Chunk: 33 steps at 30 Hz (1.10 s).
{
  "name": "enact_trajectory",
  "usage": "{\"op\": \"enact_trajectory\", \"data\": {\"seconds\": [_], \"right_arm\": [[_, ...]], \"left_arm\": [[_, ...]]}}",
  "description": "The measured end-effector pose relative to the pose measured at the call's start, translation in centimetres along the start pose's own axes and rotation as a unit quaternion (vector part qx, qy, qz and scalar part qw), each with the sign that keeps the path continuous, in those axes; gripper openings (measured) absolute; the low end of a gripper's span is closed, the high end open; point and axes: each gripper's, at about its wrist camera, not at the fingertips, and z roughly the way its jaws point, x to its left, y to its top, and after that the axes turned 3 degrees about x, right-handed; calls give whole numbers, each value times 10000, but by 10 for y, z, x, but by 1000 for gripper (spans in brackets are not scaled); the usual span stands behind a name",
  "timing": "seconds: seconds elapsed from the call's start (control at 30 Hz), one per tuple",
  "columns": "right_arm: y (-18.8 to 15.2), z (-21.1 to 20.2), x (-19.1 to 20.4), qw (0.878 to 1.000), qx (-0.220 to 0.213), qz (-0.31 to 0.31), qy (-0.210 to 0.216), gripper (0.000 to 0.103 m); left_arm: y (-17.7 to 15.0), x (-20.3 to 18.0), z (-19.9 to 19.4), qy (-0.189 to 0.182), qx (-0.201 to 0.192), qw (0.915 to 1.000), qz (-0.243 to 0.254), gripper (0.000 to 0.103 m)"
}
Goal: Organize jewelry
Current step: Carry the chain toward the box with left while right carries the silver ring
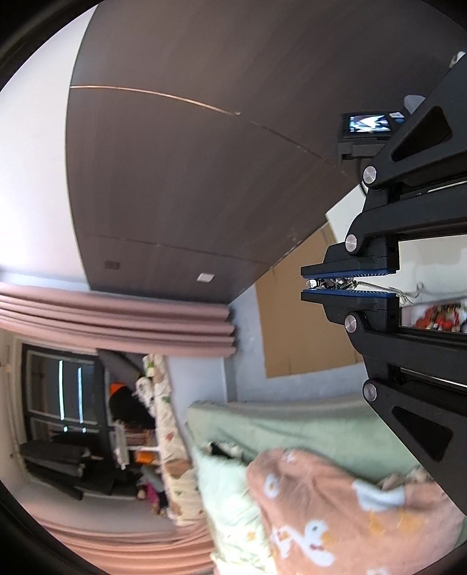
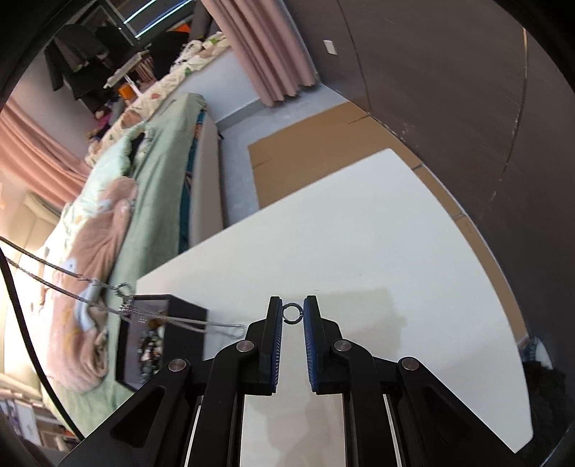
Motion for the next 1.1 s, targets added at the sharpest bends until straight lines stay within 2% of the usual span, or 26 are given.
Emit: {"op": "enact_trajectory", "data": {"seconds": [0.37,0.8,1.1], "right_arm": [[-3,8,18,9997,61,-45,215,13],[-4,15,26,9992,165,-128,336,13],[-6,18,25,9989,250,-169,361,13]], "left_arm": [[35,20,-40,383,-404,9984,68,5],[72,14,-75,496,-862,9949,184,5],[79,21,-76,702,-904,9932,214,5]]}}
